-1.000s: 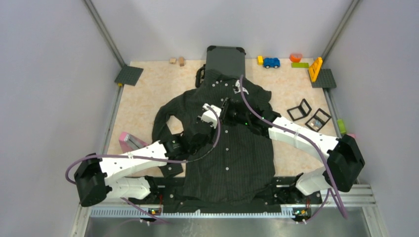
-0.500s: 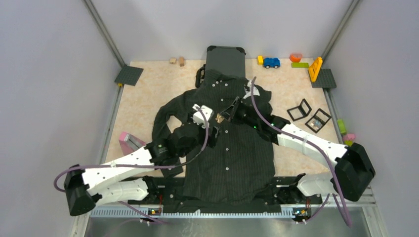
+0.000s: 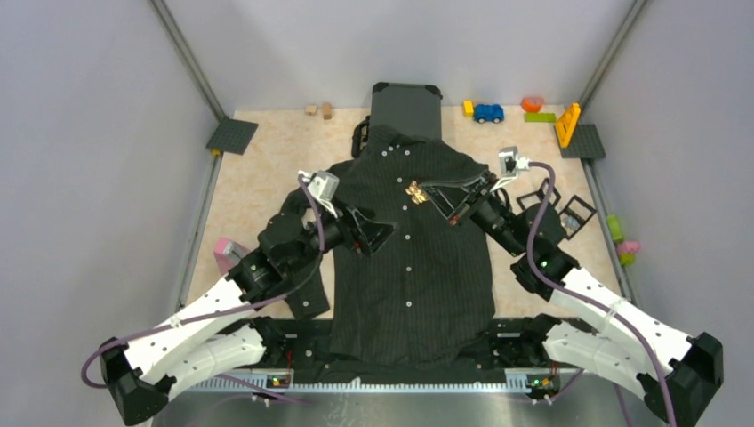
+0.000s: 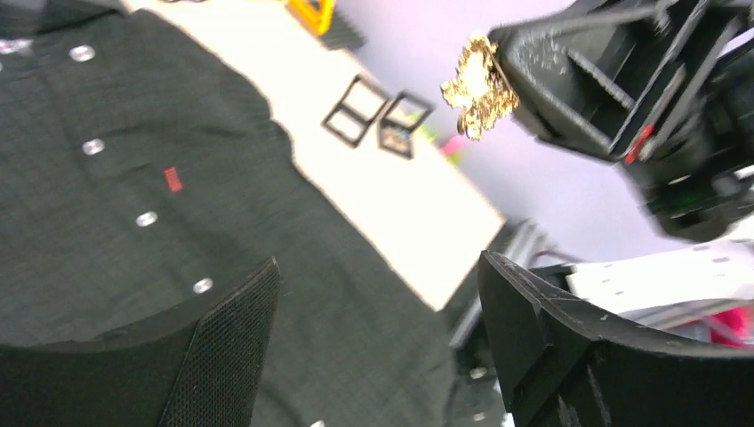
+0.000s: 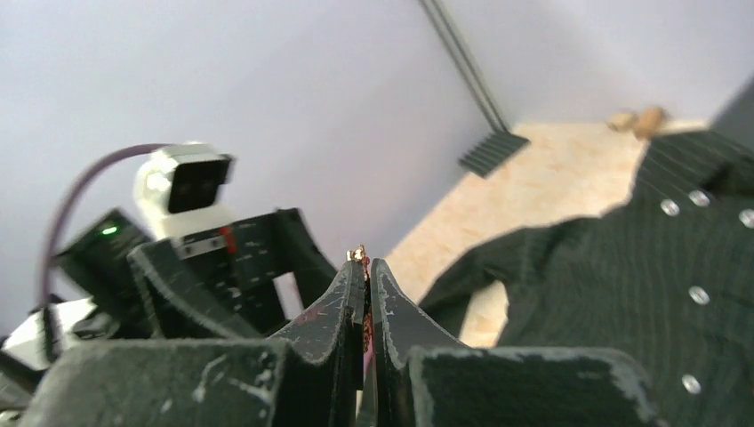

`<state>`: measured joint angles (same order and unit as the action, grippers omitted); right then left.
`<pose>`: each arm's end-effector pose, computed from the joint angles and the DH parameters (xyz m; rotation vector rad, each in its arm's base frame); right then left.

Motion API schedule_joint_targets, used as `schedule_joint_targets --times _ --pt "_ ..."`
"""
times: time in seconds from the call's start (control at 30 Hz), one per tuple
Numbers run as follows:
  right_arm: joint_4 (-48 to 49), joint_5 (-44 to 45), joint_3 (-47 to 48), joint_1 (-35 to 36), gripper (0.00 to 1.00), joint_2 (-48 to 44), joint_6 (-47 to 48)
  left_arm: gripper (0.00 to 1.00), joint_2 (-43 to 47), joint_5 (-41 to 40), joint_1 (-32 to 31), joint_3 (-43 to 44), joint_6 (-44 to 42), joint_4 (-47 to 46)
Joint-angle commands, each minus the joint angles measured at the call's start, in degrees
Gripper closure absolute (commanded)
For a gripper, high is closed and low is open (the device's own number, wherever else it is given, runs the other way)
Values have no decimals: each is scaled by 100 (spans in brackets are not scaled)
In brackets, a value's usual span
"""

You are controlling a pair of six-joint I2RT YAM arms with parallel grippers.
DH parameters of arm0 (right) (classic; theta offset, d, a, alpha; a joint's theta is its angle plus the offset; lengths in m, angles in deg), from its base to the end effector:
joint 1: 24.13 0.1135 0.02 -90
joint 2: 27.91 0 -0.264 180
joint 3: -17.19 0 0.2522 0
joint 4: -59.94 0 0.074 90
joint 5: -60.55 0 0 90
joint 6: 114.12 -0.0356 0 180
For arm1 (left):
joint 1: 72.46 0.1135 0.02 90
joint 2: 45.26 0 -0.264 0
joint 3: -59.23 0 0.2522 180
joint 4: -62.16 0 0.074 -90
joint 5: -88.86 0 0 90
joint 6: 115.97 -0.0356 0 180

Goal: Pin the brooch onto the clothing

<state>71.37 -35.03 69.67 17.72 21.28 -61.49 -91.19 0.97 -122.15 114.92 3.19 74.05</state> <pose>0.1505 0.1394 0.3556 -0.1451 1.4151 1.2269 0.1248 -0.1491 0.3419 0.3367 1.6877 -1.0774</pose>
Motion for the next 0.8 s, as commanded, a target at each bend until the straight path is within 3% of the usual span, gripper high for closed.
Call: schedule_joint_targets --times 0.0,0.27,0.47,0.67,0.77 --pt "950 -832 12 17 100 -128 55 15 -80 1701 532 -229 1455 -2093" --pt "1137 -1834 406 17 100 259 -314 21 -616 2919 623 106 1713 -2862" --pt "1385 -2132 460 17 100 479 -569 55 -524 2799 636 47 1631 -2641" --pt "1323 -2297 567 17 100 552 -598 56 -292 2612 796 -91 1605 -2512" --pt "1286 -2356 600 17 100 581 -603 61 -242 2682 881 -121 1627 -2513"
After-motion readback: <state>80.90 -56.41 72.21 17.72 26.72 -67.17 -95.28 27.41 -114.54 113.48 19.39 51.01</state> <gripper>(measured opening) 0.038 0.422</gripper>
